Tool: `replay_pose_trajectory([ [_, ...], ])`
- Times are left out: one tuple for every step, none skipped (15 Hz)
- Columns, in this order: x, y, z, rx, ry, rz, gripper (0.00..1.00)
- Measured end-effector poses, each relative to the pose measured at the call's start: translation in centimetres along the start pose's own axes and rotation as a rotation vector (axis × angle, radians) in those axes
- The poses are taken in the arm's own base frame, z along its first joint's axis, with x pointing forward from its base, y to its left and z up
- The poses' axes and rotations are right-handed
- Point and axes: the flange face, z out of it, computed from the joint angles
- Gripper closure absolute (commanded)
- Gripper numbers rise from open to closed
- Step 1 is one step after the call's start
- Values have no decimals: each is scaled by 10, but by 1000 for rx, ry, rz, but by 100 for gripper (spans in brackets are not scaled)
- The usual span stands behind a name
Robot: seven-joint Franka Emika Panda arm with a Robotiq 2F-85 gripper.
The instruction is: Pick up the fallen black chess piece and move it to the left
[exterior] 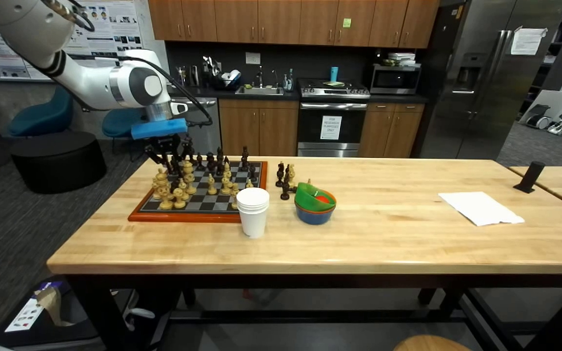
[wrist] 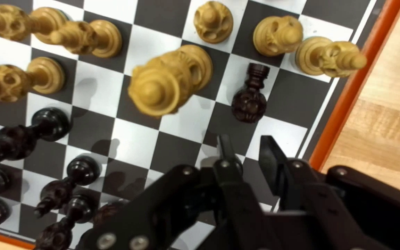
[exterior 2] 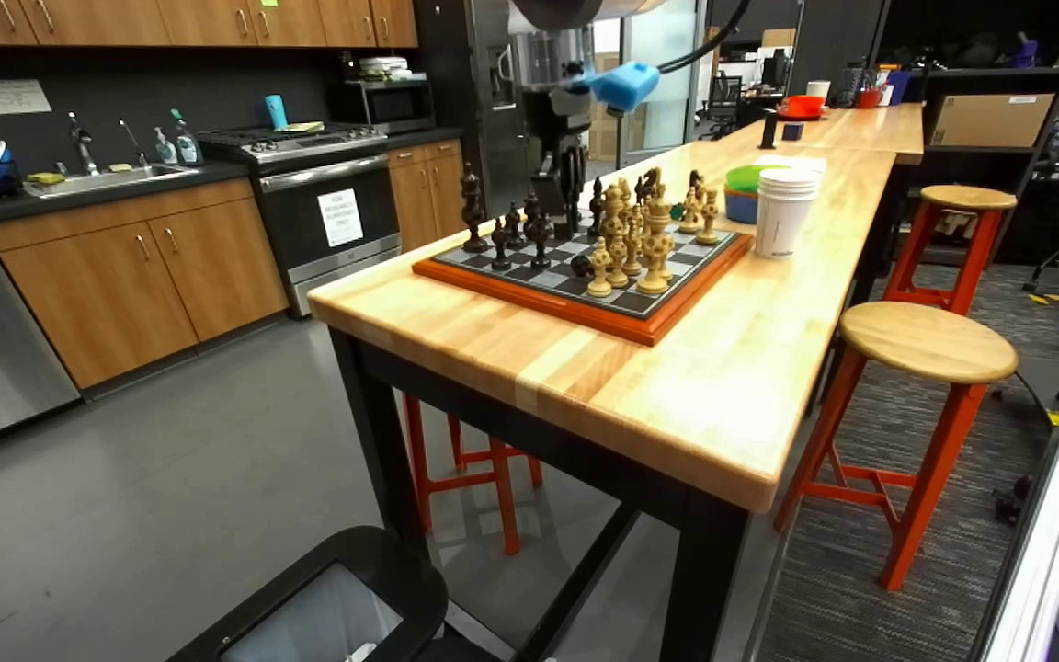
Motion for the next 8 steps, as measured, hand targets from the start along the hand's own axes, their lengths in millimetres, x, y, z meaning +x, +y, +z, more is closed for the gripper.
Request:
replay_pose_trajectory([
  [-5, -2, -12, -12, -2, 0, 74],
  [-11, -5, -25, -23, -4, 4, 74],
  [-19, -11, -42, -33, -3, 7, 69],
  [-28, -17, -59, -39, -1, 14, 49],
  [-37, -26, -77, -45, 1, 19, 48],
  [-48, -35, -95, -52, 1, 26, 44],
  [-59, -46, -112, -59, 4, 34, 37],
  [-71, -56, -128, -64, 7, 45, 32],
])
